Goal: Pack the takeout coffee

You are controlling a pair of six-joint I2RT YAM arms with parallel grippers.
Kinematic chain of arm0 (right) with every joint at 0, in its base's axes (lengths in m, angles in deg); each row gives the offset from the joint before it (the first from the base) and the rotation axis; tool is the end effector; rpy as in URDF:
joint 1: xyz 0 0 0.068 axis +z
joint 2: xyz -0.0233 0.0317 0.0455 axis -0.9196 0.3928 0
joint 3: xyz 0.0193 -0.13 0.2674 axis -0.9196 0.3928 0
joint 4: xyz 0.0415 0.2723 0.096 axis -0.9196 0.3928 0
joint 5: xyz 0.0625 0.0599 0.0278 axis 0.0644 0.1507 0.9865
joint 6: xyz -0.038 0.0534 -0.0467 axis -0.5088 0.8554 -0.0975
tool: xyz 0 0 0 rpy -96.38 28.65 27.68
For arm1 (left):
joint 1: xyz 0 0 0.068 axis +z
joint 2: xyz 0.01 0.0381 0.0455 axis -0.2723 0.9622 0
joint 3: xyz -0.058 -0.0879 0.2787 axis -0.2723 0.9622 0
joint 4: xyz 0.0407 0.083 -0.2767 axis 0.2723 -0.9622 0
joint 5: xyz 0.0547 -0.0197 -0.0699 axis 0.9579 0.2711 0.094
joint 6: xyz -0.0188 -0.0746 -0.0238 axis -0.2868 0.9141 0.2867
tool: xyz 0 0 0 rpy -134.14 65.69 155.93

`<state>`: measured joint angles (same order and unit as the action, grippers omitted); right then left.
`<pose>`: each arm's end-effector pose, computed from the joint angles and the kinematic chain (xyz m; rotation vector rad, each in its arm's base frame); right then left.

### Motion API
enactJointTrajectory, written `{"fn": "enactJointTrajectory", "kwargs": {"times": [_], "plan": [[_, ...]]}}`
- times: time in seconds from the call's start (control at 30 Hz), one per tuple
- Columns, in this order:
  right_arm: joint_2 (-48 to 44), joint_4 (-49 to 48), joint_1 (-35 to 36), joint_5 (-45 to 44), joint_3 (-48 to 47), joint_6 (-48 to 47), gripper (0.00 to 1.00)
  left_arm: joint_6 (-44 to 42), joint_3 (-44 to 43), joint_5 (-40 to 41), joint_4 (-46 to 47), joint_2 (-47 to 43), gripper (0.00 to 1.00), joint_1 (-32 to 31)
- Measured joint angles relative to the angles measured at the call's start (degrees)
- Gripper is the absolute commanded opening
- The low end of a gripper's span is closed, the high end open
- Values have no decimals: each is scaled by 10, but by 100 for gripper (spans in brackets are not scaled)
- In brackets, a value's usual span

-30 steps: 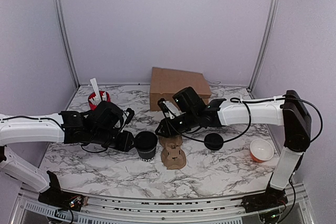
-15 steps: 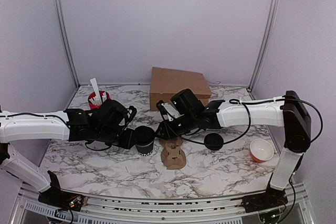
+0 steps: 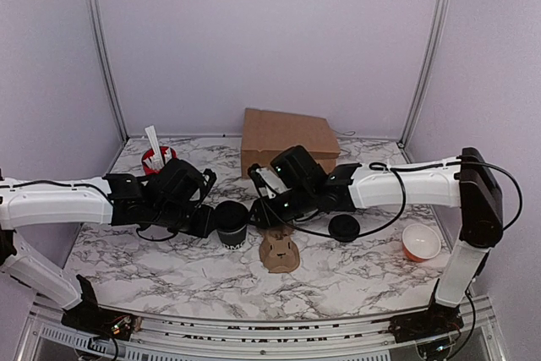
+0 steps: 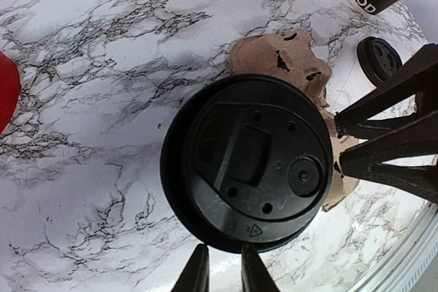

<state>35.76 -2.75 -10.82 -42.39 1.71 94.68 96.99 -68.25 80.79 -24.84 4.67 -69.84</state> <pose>0.2445 0.3870 0.2108 -0.7550 2.4026 0.8825 0.2060 -0.2682 0.2273 0.4310 2.3952 -0.5455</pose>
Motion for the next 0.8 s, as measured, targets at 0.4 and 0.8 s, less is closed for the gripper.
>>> {"fn": "enactJointTrajectory", "kwargs": {"times": [0.4,0.8], "plan": [[-30,-1,-13,-20,2,7,28,-13,0,-2,0,3,17,43],[-41,-3,-22,-27,26,13,29,-51,-36,-21,1,56,17,71]]}}
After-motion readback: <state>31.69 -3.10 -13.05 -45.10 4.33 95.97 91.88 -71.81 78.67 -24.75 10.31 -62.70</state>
